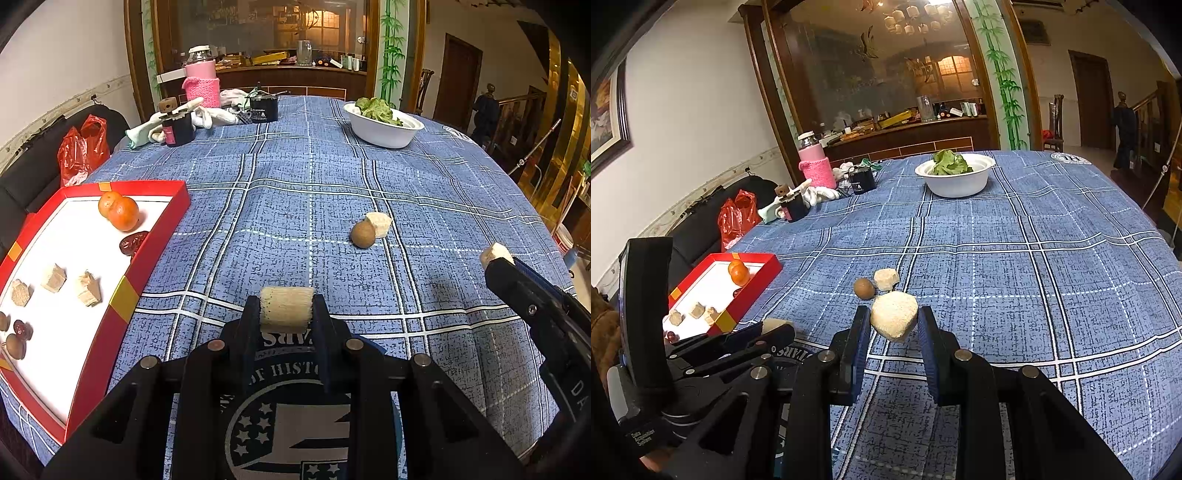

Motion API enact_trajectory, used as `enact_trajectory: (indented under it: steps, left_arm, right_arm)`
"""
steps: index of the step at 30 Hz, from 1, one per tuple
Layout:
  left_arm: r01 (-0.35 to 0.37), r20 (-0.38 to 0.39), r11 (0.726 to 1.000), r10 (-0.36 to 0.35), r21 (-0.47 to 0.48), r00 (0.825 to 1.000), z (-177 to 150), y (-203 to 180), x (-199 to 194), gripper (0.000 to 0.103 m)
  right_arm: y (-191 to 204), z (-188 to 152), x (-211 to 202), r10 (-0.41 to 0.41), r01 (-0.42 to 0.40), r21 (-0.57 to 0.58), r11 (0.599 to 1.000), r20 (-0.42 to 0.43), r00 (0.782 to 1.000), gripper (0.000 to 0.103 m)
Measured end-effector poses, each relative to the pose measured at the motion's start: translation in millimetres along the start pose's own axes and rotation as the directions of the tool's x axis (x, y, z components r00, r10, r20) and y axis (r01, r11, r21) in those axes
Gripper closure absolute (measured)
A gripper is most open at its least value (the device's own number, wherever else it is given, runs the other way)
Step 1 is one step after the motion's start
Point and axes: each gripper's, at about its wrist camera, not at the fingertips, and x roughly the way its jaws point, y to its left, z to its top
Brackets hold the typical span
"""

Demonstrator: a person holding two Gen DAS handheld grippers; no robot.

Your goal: Organize fruits

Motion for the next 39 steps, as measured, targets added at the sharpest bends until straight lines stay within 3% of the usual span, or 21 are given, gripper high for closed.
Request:
enact_trajectory:
  steps: [15,30,36,39]
  left_arm:
    - [-0.014,0.02,1.0,0.015,-0.003,1.0,0.2,-0.8,-4.6,0.078]
    - [-0.012,0.058,1.0,0.013,-0.012,0.998,-2.4,3.2,-13.7,0.078]
    - [-0.012,0.085,0.997,0.018,-0.08,0.996,-0.3,39.0,-32.4,0.078]
    - [-0.059,0.098,0.988,0.073,-0.143,0.992,0.8,71.4,-41.1,0.078]
  right_arm:
    - [-0.8,0.2,-1.2,-0.008,0.008,0.001,1.0,0.002,1.0,0.076]
    - [1.8,0.8,7.0,-0.071,0.07,-0.022,0.997,-0.03,0.997,0.076]
    - [12.4,-0.7,9.5,-0.088,0.085,-0.074,0.994,-0.047,0.995,0.076]
    - [24.6,-2.0,10.3,-0.06,0.053,-0.094,0.994,-0.066,0.996,0.076]
